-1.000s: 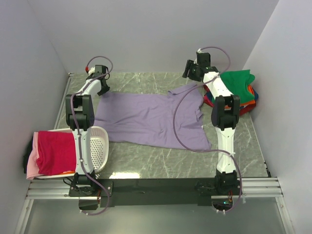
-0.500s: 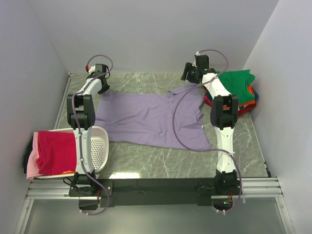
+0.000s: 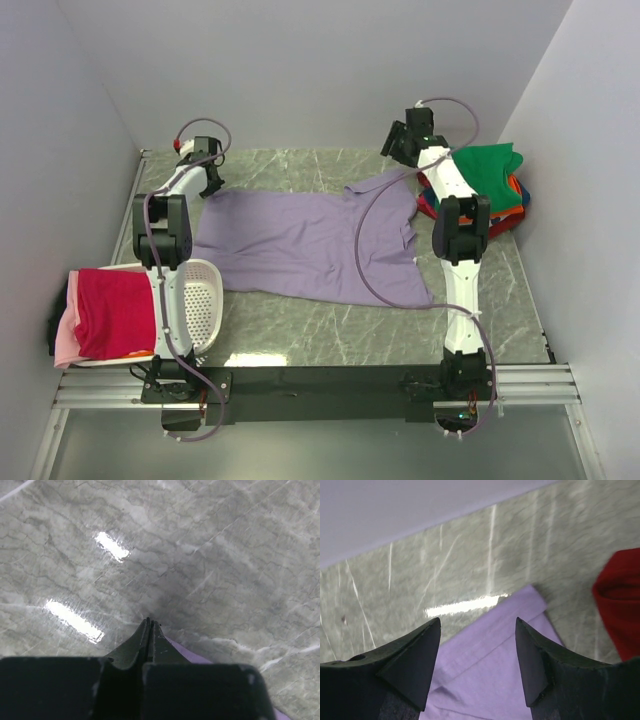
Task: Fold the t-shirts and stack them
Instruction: Fold the tshirt
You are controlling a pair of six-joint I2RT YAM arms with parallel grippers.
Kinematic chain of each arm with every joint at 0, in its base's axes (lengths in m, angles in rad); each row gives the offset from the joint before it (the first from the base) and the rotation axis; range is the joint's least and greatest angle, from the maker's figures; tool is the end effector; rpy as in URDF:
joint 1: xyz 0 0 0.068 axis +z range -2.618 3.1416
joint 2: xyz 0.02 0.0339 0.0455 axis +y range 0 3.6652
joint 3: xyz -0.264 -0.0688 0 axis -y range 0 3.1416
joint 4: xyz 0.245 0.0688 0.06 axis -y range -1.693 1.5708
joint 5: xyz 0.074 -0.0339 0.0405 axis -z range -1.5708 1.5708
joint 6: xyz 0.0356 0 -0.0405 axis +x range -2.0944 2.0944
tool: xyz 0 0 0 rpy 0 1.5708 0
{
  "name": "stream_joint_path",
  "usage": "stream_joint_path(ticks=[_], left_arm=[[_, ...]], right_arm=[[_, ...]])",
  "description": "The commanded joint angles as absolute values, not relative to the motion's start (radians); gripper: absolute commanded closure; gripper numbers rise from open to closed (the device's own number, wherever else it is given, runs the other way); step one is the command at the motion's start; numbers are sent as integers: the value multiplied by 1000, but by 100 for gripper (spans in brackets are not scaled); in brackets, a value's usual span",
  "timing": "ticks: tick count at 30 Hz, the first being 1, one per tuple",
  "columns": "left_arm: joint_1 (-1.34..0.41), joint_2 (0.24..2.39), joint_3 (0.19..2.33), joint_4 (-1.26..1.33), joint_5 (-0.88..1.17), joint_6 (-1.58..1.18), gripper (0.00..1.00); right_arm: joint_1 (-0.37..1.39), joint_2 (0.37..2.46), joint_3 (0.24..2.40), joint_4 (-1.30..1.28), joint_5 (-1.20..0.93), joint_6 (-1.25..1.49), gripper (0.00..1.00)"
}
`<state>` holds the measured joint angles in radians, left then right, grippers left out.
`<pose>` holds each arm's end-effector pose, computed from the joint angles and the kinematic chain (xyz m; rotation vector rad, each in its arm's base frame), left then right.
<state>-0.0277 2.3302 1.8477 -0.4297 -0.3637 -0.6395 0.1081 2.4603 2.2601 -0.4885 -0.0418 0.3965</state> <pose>0.5124 -0.0015 0.1596 -0.8677 2.2461 0.1486 0.5583 0.0621 0.2202 0.3051 2.2577 0.3146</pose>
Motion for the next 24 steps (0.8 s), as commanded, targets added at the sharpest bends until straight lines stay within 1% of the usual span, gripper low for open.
stream_joint_path(ticks=[1,5,9,16,18,21,24], left_arm=[[-28,2286,1804,-491,-339,-647,99],[-28,2250,1776,-486,-328,-650,99],[-28,2218,1752,-474,-310,-653,99],[-26,2168,1720,-457,-278,-655,99],[-28,2161,1718,-454,-262,-657,99],[-26,2155,1723,-451,-232,-663,99],[-28,2152,1726,-451,-209,-666,99]], right_arm=[[97,2499,2335,-504,61,478,32],[91,2552,2378,-592,86,538,32],[80,2540,2297,-572,100,612,34],[64,2546,2298,-590,169,678,34],[58,2565,2327,-604,190,712,34],[48,2609,2386,-623,138,756,38],[32,2629,2393,-615,97,814,40]])
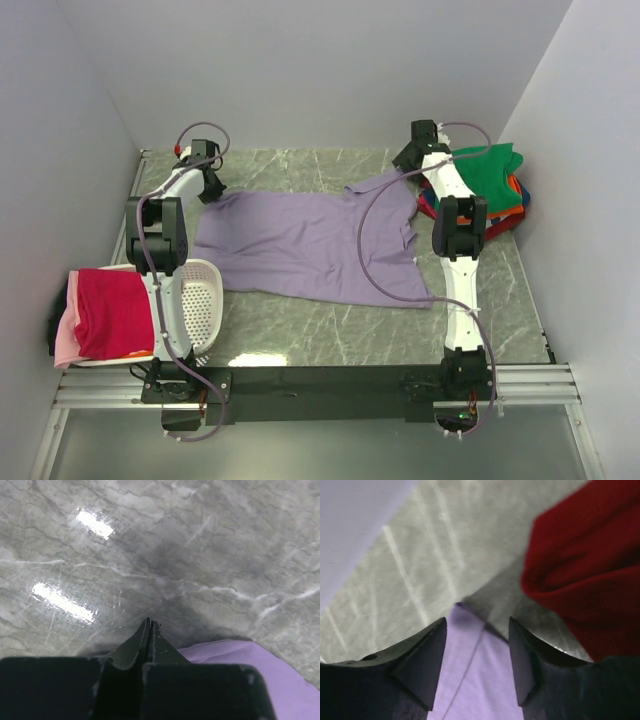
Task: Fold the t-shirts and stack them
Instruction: Fold the tshirt
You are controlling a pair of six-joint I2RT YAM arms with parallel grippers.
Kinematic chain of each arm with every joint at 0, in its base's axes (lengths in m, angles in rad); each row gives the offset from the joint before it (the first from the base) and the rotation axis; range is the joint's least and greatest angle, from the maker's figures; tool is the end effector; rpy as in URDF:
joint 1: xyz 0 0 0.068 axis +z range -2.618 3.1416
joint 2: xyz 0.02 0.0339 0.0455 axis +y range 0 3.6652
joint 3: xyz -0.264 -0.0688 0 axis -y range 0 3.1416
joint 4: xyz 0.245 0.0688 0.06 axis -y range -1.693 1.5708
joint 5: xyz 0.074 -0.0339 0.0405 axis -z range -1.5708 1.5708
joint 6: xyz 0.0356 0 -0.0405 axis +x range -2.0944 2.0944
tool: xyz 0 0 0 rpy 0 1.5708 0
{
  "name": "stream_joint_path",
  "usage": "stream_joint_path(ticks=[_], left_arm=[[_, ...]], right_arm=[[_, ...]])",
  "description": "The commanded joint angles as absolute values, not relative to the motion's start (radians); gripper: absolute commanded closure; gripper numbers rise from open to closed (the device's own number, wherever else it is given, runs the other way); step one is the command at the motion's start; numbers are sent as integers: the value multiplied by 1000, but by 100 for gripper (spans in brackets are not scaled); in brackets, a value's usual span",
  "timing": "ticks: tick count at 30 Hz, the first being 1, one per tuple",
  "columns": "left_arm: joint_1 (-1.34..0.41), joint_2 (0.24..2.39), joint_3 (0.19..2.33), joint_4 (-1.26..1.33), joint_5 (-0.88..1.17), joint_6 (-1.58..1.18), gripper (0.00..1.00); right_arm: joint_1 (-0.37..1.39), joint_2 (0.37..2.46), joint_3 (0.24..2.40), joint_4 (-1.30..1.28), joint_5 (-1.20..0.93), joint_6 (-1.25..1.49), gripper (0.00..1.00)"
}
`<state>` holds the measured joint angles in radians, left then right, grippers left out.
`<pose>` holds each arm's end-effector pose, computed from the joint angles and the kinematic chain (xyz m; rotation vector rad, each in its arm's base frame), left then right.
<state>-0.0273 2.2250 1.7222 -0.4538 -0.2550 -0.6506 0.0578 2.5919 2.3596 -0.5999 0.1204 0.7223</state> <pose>0.4868 -0.0043 0.1689 -0.8569 2.3308 0.0384 0.5702 0.0287 0.1726 0.8378 2.2561 0.2200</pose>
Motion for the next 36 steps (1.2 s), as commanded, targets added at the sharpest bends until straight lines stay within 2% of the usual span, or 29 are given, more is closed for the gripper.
stream_joint_path(ticks=[1,15,16,18,20,32,36], left_arm=[[-28,2149,1727,-451,-209,-666,100],[-12,2135,1720,-448,-201,-663,99],[-12,2137,1720,-446,-201,-664,99],[-11,2138,1721,-445,-199,-664,99],[-9,2140,1723,-445,-198,-664,99],[-5,2123,1704,-437,-195,-667,99],[-5,2118,1700,-431,-190,-670,99]], right_arm=[[28,2628,2382,-608,81,827,41],[21,2557,2226,-486,60,862,76],[21,2553,2217,-476,57,861,83],[21,2542,2192,-450,48,864,89],[21,2533,2171,-433,43,868,99],[43,2291,1827,-169,66,845,100],[48,2234,1784,-144,57,822,100]])
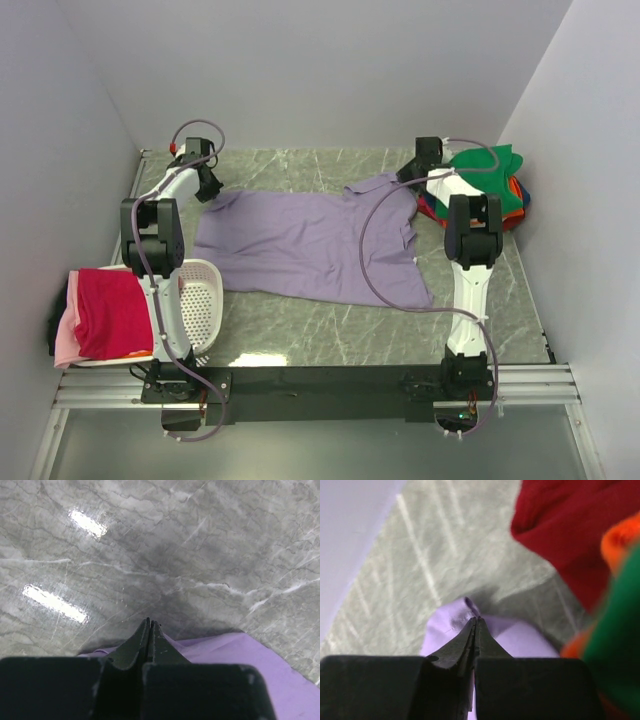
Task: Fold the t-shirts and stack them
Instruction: Fold the tshirt
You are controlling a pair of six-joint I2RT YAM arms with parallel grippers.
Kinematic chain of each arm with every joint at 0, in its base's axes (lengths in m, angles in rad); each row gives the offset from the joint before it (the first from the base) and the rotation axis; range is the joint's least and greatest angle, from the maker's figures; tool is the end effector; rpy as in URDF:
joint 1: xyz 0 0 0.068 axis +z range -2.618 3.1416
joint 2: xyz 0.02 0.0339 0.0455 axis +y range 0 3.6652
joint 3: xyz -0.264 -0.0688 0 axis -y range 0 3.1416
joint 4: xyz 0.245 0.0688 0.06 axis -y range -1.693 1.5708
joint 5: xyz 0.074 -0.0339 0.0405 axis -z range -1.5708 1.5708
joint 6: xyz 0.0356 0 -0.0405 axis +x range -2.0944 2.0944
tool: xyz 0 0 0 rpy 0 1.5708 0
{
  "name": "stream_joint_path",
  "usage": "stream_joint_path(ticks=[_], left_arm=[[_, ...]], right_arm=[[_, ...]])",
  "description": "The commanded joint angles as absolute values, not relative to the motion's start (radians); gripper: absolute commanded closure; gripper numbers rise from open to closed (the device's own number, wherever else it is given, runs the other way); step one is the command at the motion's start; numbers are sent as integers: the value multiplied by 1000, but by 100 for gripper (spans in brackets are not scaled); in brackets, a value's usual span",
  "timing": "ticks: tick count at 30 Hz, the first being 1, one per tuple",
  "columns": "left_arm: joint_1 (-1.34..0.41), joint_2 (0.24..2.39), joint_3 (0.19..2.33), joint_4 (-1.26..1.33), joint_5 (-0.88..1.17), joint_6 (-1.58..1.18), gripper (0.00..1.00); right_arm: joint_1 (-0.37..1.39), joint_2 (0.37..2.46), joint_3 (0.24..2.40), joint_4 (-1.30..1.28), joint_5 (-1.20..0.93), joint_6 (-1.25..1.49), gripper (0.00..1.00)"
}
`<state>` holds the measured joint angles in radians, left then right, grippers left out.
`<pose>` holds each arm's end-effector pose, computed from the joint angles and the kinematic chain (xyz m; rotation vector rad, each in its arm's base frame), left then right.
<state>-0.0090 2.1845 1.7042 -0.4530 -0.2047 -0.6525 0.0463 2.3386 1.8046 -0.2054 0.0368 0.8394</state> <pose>0.4819 0.0029 0.1819 -0.8623 2.3216 -0.0248 0.5253 0.0230 0.1565 0.9231 2.1552 0.4045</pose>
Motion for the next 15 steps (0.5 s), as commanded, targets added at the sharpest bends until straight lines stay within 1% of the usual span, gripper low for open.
stream_joint_path(ticks=[1,7,11,15], left_arm=[[-5,2118,1700,-431,-189,-670,99],[-5,2121,1700,-431,-183,-669,99],[-3,2120,1697,-433,-186,-666,99],[-3,2118,1697,-433,-184,-666,99]], right_arm=[[48,2227,1779,-144,57,819,100],[49,2233,1822,-144,31,779,100],[49,2269,1868,-135,-21,761,100],[48,2258,1887,-133,-57,753,100]])
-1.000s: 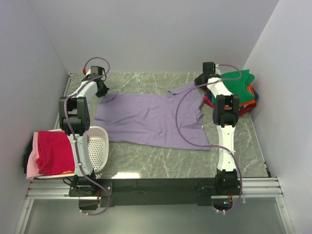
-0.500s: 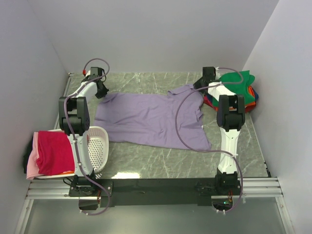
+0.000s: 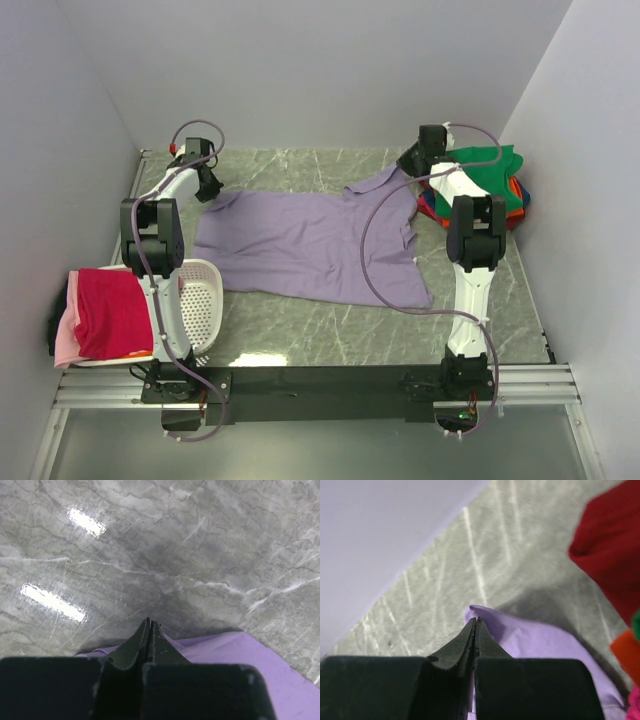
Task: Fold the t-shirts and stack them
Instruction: Fold the tshirt
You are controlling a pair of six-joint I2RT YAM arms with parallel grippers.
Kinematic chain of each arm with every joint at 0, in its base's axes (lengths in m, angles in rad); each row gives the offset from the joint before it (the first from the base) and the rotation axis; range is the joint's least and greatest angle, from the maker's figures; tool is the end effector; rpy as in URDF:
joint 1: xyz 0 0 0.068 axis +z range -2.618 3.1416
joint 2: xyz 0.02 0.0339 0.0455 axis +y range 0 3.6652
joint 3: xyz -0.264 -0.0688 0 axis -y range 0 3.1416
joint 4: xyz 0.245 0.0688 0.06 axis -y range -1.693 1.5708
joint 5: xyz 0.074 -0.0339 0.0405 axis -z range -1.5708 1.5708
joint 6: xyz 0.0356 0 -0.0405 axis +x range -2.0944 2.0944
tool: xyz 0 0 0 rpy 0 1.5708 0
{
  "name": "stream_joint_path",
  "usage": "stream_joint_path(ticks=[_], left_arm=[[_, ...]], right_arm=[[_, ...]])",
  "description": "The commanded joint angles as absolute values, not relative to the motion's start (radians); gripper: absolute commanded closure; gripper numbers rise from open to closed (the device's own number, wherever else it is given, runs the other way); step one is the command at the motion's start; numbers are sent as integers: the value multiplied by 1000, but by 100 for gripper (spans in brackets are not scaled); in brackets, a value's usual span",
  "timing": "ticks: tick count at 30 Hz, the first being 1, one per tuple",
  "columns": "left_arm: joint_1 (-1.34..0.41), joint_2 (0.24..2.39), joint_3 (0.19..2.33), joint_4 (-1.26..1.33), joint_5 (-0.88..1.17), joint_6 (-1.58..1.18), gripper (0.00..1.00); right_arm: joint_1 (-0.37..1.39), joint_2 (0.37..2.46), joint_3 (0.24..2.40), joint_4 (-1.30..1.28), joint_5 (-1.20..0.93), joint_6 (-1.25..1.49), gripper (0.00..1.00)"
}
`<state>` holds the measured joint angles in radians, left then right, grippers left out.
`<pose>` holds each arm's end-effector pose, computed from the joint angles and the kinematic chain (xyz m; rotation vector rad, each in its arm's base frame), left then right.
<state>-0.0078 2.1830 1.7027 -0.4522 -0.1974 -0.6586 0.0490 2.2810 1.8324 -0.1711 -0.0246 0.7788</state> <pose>0.4816 0.0032 0.1821 -0.8685 2.3207 -0.0359 0.5274 0.0267 0.1978 0.7839 2.0916 0.4878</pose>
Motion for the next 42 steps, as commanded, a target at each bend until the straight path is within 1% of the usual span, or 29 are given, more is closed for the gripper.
stream_joint_path(ticks=[1,4,12,26,42], left_arm=[[-3,2118,1697,-433,-184,-666,99],[-3,2115,1695,-434,-181,-666,99],[-3,2086,1661,-417,-172,-670,99],[-3,1999,1531,-357,-204,-687,99],[20,1901,1473,-364,-454,-652,99]], right_arm=[[48,2250,1878,-132,-61,750,100],[48,2209,1861,-130,-60,735,100],[52,2142,1862,-233,-74,664,100],[109,1852,1594,-416,-2,485,100],[232,1588,1349,-589,136,405,100]])
